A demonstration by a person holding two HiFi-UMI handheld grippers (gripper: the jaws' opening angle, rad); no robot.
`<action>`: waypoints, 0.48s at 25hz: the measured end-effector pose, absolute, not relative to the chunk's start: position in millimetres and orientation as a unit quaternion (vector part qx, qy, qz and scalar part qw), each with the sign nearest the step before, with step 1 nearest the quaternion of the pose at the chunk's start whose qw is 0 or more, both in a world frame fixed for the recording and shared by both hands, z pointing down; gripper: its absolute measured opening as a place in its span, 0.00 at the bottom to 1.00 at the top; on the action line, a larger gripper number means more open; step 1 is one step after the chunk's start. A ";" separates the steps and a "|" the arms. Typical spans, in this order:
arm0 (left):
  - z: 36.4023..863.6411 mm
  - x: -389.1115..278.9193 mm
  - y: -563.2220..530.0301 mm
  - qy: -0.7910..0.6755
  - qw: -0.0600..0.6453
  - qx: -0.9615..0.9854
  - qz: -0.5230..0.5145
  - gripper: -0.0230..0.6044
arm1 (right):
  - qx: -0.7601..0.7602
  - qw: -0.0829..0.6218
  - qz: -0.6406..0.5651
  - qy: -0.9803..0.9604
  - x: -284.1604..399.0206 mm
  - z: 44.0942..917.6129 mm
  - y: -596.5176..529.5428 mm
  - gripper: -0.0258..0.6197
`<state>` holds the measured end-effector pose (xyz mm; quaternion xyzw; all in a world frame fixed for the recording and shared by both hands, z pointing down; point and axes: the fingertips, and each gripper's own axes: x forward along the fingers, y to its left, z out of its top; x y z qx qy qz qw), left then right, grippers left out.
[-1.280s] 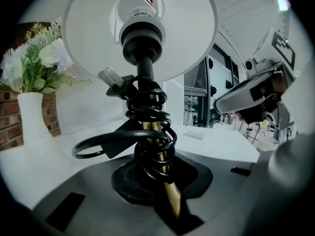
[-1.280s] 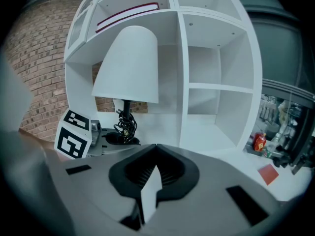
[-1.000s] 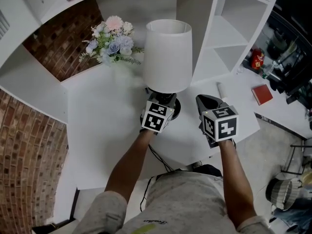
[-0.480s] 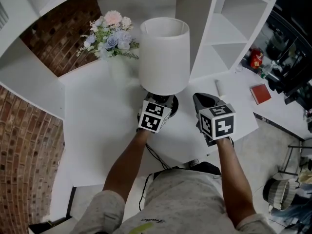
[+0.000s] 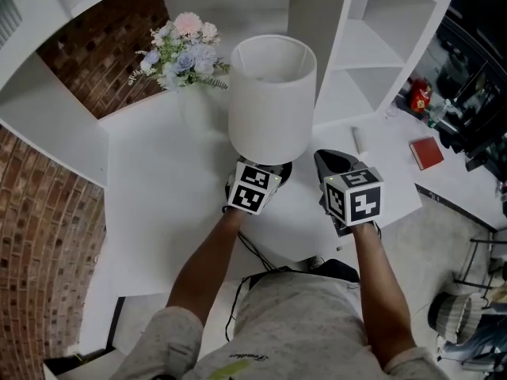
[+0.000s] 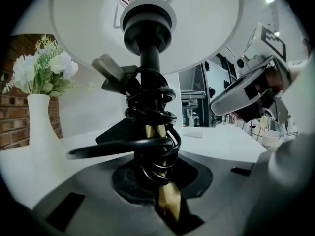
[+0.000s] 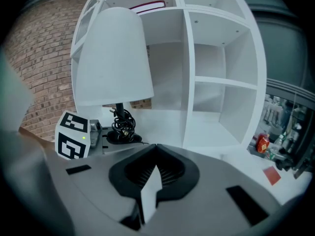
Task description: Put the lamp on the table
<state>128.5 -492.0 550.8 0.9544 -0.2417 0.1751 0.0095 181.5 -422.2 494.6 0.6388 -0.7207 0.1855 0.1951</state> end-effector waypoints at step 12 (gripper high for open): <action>549.7 128.7 -492.2 -0.257 0.005 0.953 0.163 0.16 | 0.640 0.193 0.185 -0.721 185.8 497.3 -411.9 0.05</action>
